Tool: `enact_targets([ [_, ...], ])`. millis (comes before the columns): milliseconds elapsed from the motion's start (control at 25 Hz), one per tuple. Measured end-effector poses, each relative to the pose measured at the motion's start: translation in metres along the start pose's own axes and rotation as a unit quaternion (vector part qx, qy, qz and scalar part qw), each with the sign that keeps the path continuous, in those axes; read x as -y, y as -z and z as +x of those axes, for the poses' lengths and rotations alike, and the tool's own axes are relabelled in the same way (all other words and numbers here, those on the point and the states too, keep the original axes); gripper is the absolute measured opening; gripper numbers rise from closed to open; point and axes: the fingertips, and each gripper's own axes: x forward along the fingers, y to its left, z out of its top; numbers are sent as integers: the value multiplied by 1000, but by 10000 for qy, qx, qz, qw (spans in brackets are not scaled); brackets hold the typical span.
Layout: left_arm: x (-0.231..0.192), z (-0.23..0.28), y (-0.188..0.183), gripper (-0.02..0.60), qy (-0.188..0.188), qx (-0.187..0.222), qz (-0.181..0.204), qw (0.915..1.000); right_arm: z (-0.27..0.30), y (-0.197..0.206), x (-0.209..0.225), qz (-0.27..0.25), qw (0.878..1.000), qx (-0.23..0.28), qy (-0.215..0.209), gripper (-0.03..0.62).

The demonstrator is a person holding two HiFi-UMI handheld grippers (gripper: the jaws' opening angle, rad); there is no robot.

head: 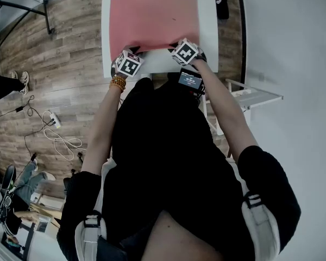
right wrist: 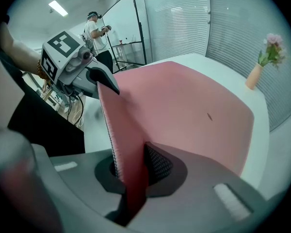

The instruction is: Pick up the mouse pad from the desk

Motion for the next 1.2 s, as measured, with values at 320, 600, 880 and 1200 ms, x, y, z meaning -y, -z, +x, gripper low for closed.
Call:
enact_targets([
  [320,5,-13,-5,44,-6,218,-94,9997,-10,1,-13,-145,9998,42,-160,41],
  [600,3,-31,-18,37,144,650,-612,9959,-26,-13,-24,-94,9984,403,-394,40],
  [880,29,-40,-14,37,366,723,-739,9940,-39,-2,-33,-412,9974,374,-459,40],
  [1200,29,-53,-28,38,648,1010,-981,9879,-60,-17,-35,-426,9953,762,-409,40],
])
